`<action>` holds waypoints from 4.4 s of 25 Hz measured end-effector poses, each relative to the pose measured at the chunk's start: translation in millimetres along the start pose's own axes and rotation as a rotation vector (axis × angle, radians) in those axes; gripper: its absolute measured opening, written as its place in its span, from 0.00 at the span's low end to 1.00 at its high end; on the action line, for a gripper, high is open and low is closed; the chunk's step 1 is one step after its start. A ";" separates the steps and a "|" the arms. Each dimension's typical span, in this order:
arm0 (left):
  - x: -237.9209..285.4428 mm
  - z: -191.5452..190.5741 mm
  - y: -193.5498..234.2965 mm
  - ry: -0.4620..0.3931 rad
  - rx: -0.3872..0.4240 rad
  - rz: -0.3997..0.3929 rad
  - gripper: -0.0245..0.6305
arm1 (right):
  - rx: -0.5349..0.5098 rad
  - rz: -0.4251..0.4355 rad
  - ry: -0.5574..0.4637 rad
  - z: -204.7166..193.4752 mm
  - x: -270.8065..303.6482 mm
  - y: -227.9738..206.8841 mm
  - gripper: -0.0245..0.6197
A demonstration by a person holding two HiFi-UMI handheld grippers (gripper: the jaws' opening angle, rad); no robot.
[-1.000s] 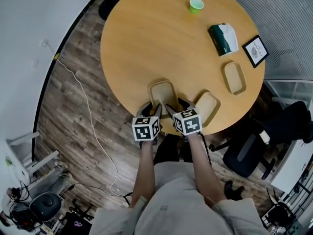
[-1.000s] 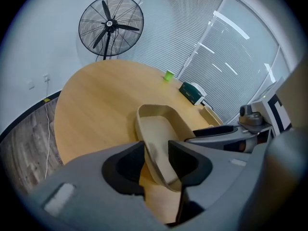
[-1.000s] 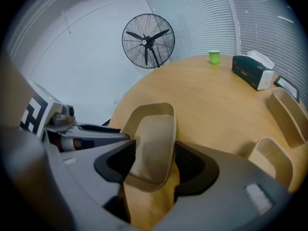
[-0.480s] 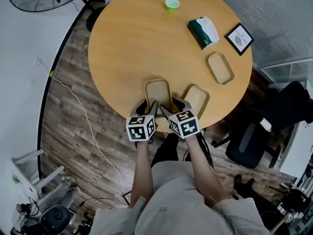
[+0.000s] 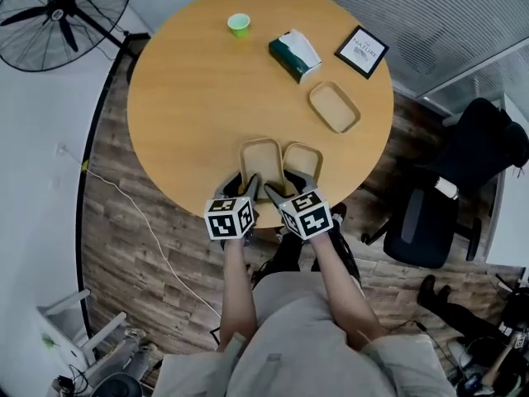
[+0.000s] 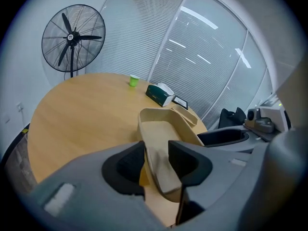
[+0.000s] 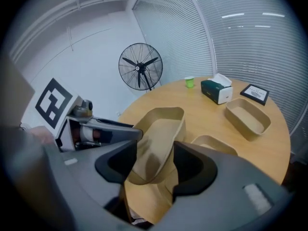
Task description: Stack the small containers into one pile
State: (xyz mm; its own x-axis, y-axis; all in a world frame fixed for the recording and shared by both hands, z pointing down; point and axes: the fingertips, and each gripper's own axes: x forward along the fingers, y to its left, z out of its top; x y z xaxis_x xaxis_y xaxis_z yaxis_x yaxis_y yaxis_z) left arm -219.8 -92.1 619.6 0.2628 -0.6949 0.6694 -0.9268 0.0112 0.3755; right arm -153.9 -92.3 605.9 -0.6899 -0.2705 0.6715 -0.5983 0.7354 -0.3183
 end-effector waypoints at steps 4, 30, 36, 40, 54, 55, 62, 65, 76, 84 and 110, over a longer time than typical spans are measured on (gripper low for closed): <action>14.5 7.1 -24.6 0.020 0.041 -0.053 0.28 | 0.025 -0.020 -0.018 -4.9 -20.4 -16.6 0.40; 76.5 -19.0 -89.7 0.147 0.304 -0.166 0.28 | 0.165 -0.124 -0.076 -51.3 -53.6 -77.0 0.40; 81.5 -22.1 -90.3 0.164 0.328 -0.176 0.28 | 0.183 -0.114 -0.062 -57.4 -49.9 -76.5 0.40; 83.6 -24.5 -90.5 0.171 0.339 -0.176 0.28 | 0.187 -0.126 -0.063 -64.0 -47.4 -81.4 0.40; 75.8 -23.3 -73.5 0.145 0.297 -0.143 0.29 | 0.195 -0.147 -0.064 -73.1 -53.5 -87.6 0.42; 74.5 -23.0 -73.4 0.142 0.297 -0.143 0.29 | 0.195 -0.151 -0.066 -72.9 -55.3 -88.5 0.42; 65.3 -17.3 -77.4 0.111 0.291 -0.155 0.29 | 0.175 -0.167 -0.070 -69.0 -63.6 -87.3 0.42; 61.4 -13.1 -84.2 0.094 0.291 -0.161 0.29 | 0.170 -0.173 -0.077 -65.8 -68.8 -91.7 0.42; 54.0 16.9 -94.6 0.040 0.290 -0.131 0.29 | 0.215 -0.194 -0.120 -43.4 -81.9 -145.8 0.41; 82.5 52.8 -110.1 0.022 0.269 -0.106 0.29 | 0.179 -0.175 -0.118 -3.6 -75.1 -194.6 0.41; 129.7 84.1 -143.2 0.002 0.131 0.112 0.04 | -0.097 -0.037 0.160 45.2 20.3 -360.5 0.34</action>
State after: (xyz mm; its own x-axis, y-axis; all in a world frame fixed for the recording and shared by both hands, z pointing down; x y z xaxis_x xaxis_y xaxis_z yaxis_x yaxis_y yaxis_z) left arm -75.6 -244.3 598.7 0.1561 -0.6928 0.7041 -0.9773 -0.0049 0.2119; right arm 29.4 -390.9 704.1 -0.5901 -0.2017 0.7817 -0.5746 0.7851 -0.2312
